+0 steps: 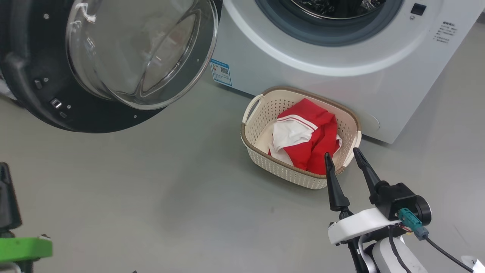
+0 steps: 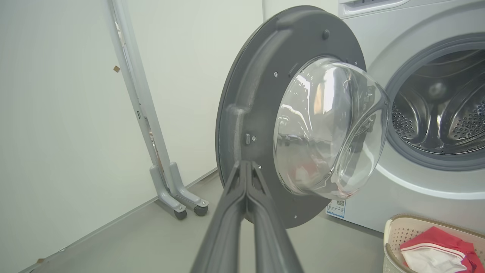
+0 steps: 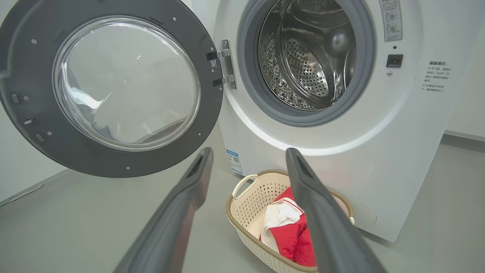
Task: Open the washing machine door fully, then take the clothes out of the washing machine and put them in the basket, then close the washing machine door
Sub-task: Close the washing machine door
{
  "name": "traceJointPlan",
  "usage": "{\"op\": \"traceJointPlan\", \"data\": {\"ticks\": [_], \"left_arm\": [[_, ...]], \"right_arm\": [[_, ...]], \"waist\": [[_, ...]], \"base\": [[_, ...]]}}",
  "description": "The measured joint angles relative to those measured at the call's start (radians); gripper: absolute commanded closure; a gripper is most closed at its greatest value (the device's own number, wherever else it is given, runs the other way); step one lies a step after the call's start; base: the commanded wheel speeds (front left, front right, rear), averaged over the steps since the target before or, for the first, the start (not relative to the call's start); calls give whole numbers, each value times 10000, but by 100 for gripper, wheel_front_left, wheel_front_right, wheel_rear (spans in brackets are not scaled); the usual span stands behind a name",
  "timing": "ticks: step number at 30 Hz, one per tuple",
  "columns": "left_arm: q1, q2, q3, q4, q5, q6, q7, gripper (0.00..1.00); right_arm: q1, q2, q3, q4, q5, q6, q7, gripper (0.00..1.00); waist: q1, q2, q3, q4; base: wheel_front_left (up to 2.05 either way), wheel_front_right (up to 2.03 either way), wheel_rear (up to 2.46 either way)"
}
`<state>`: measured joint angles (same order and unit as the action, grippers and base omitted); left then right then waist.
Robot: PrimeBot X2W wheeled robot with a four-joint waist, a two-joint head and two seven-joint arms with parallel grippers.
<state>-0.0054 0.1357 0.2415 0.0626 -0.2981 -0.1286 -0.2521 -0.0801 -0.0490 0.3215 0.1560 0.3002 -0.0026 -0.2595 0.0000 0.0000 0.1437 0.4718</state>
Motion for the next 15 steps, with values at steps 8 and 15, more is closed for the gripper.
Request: {"op": "traceJointPlan", "data": {"ticks": [8,15], "left_arm": [[-883,1546,1233,-242,-201,0,-2,100],[-1976,2773,2330,221,-1323,0,-35,100]], "right_arm": [[-500,-128,121,10,-416,0,0,0],[-822,-144,173,33,-571,4,0,0]], "waist": [[0,0,719,-510],[0,0,1202,-1123]], "base": [[0,0,0],[0,0,0]]}}
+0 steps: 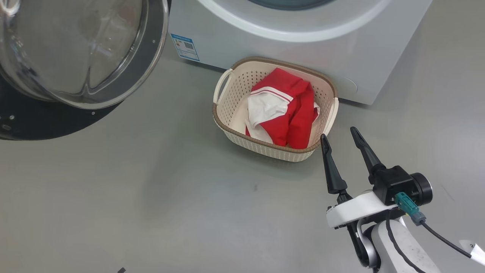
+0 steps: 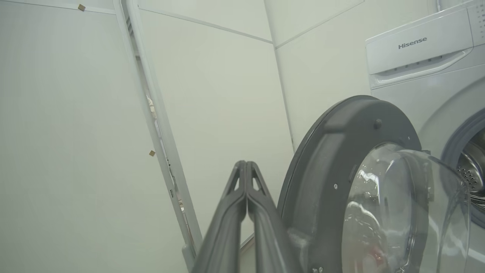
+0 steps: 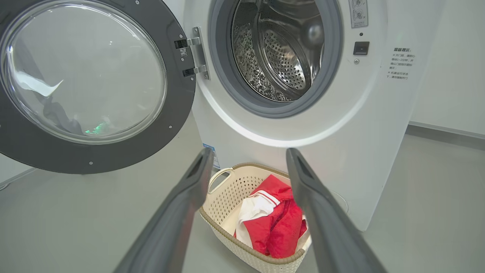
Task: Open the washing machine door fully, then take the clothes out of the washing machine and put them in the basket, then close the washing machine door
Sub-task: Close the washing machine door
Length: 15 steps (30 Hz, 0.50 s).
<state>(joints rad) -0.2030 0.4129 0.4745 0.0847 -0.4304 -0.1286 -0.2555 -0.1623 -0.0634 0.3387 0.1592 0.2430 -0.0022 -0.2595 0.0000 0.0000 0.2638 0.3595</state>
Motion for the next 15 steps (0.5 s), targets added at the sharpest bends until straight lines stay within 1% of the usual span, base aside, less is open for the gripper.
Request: {"op": "traceJointPlan", "data": {"ticks": [4,6,8,10,13,15], "left_arm": [[-652,610,598,639,-1057,0,456,100],[-878,1005,832,1012,-1444,0,755,100],[-1144,1237,1083,1448,-2161,0,1177,100],[-1454,1306,1315,1969,-2932,0,1655,100],[-2196,1174,1841,2897,-4403,0,2523,100],[-2566,1141,2073,3384,-4943,0,3022,100]], "right_arm": [[-174,-12,75,21,-102,2,0,0],[-303,-6,96,4,-142,2,0,0],[-403,-6,121,-25,-155,2,0,0],[-431,-4,157,-27,-157,2,0,0],[-456,-2,167,-25,-165,0,0,0],[-495,-4,165,-31,-167,0,0,0]], "waist": [[0,0,230,-339],[0,0,327,-509],[0,0,421,-683],[0,0,515,-856],[0,0,649,-1104],[0,0,734,-1266]], "base": [[0,0,0],[0,0,0],[0,0,0],[0,0,0],[0,0,0],[0,0,0]]}}
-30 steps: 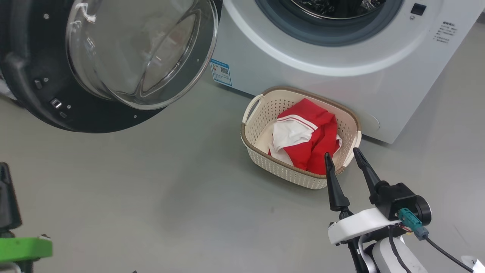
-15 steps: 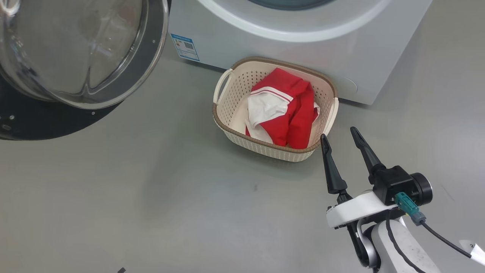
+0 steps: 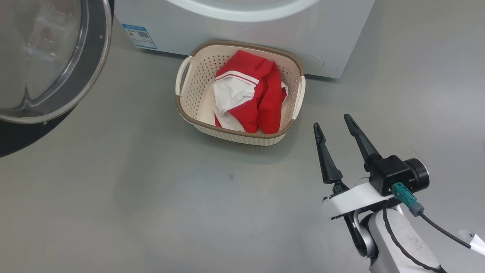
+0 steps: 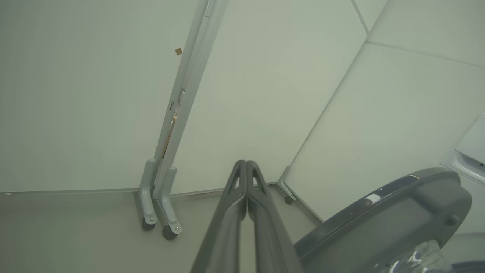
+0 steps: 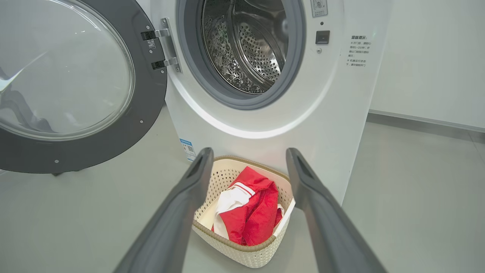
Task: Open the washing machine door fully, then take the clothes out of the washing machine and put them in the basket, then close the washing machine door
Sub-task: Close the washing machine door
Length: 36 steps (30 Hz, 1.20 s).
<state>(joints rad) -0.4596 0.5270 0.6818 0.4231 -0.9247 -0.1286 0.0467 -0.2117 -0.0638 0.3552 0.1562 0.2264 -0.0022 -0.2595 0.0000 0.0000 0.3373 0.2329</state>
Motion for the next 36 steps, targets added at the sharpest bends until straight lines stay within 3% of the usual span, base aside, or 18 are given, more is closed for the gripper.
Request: {"op": "traceJointPlan", "data": {"ticks": [3,7,11,15,36], "left_arm": [[-597,2,523,692,-754,150,579,100],[-1779,-67,1534,1850,-2272,989,1411,100],[-2339,119,2351,2782,-2817,1812,1896,100],[-2752,437,2546,3252,-3072,2217,2360,100],[-3599,884,1833,4918,-3340,2378,4523,100]], "right_arm": [[-81,4,10,-48,0,0,0,0],[-138,4,54,-61,-2,-2,0,0],[-270,10,148,-75,-4,-2,0,0],[-283,12,134,-119,-4,-13,0,0],[-382,15,192,-148,-4,-107,0,0]], "waist": [[0,0,124,-219],[0,0,275,-465],[0,0,368,-682],[0,0,421,-850],[0,0,491,-961]], "base": [[0,0,0],[0,0,0],[0,0,0],[0,0,0],[0,0,0]]}}
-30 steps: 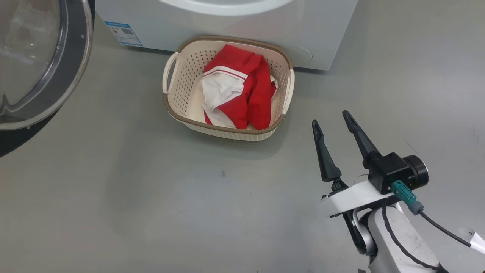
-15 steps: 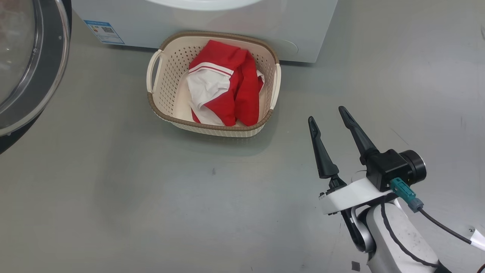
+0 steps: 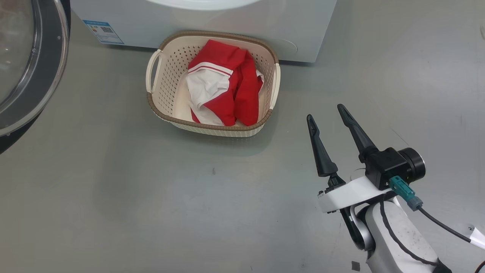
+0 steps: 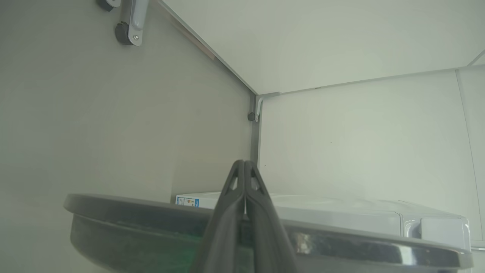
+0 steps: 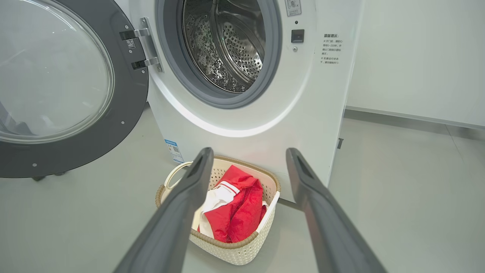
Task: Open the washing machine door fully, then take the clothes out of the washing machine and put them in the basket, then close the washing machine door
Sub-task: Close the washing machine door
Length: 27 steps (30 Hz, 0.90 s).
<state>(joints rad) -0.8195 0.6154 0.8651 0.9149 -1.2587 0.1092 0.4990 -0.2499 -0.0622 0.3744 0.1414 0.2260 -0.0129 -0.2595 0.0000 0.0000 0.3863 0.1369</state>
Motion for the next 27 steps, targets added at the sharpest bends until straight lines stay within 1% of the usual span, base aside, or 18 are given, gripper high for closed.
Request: {"op": "traceJointPlan", "data": {"ticks": [8,9,12,20,27], "left_arm": [[-101,140,-274,203,-130,0,773,100],[-103,155,-314,228,-130,-2,872,100],[-106,174,-408,299,-144,-17,1168,100],[-106,153,-711,464,-142,-483,1645,100],[-115,-136,-911,539,-194,-892,2163,100]], "right_arm": [[-66,2,-19,12,2,-8,0,0],[-66,2,-19,13,4,-73,0,0],[-68,4,-19,35,15,-79,0,0],[-71,6,-46,54,33,-88,0,0],[-69,6,-157,105,140,-90,0,0]], "waist": [[0,0,-63,35],[0,0,-76,40],[0,0,-116,53],[0,0,-235,104],[0,0,-442,219]], "base": [[0,0,0],[0,0,0],[0,0,0],[0,0,0],[0,0,0]]}}
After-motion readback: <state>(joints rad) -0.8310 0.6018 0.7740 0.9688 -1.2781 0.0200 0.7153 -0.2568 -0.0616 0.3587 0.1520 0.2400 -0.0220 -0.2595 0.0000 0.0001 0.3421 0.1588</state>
